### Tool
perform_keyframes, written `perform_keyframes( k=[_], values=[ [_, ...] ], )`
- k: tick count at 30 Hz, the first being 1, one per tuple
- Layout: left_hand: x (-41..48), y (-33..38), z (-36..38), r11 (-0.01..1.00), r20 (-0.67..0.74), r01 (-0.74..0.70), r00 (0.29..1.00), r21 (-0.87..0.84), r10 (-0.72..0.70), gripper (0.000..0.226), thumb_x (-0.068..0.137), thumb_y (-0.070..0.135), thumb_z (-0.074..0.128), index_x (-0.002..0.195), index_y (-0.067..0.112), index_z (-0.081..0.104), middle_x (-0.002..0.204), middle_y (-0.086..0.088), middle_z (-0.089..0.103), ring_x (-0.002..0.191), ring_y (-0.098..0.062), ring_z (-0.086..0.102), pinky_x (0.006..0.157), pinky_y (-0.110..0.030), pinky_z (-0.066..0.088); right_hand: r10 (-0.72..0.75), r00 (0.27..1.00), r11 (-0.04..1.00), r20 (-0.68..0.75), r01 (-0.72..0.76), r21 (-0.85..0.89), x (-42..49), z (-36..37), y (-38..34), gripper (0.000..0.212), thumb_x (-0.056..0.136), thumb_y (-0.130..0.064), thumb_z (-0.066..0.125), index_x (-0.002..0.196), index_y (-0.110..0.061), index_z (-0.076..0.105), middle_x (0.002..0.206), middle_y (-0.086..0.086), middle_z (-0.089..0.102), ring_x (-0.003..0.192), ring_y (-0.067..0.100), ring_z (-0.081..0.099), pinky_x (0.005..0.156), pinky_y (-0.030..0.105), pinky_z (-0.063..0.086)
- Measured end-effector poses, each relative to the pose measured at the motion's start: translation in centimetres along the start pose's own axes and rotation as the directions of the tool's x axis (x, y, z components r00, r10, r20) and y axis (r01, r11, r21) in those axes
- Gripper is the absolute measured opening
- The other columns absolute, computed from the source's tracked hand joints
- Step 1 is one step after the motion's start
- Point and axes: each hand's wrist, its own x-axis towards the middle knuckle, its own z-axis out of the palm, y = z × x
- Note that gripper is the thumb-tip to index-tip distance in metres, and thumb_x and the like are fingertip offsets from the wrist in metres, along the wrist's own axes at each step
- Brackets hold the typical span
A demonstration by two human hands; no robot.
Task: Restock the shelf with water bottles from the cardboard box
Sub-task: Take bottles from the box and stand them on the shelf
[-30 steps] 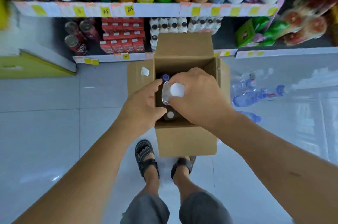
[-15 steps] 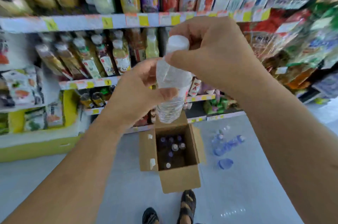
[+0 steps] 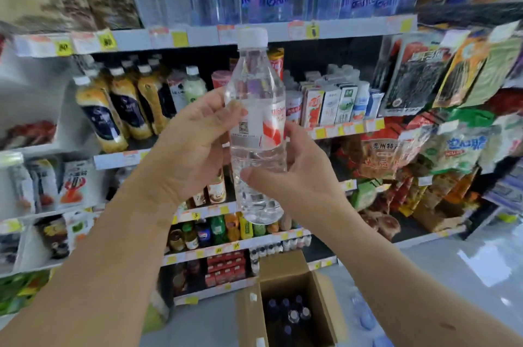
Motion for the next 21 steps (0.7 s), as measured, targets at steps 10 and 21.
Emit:
perform_keyframes(
  k=[10,21],
  values=[
    [4.1,2.5,-0.3,0.938,-0.162,-0.124,0.969,0.324,0.184,0.06,0.078,0.005,0.077,0.127,0.03,0.055,0.103,-0.002,0.075,0.097,-0.02,0.072,0.084,-0.045,0.057,-0.197,0.963,0.97,-0.182,0.165,-0.177,5.9,1.6,-2.4,0.061,0.068,-0.064,0.077,0.109,-0.049,0.034,0.11,-0.024,0.059,0.103,0.003,0.058,0.082,0.037,0.055],
    [11.2,5.2,-3.4,0.986,-0.115,-0.116,0.985,0.123,0.13,0.032,0.094,0.014,0.056,0.124,0.02,0.064,0.118,-0.006,0.071,0.109,-0.024,0.067,0.087,-0.04,0.057,-0.272,0.959,0.958,-0.076,0.277,0.074,15.7,1.1,-3.8,0.073,0.075,-0.039,0.081,0.133,-0.045,0.037,0.105,-0.026,0.066,0.093,-0.004,0.066,0.083,0.031,0.057]
  ],
)
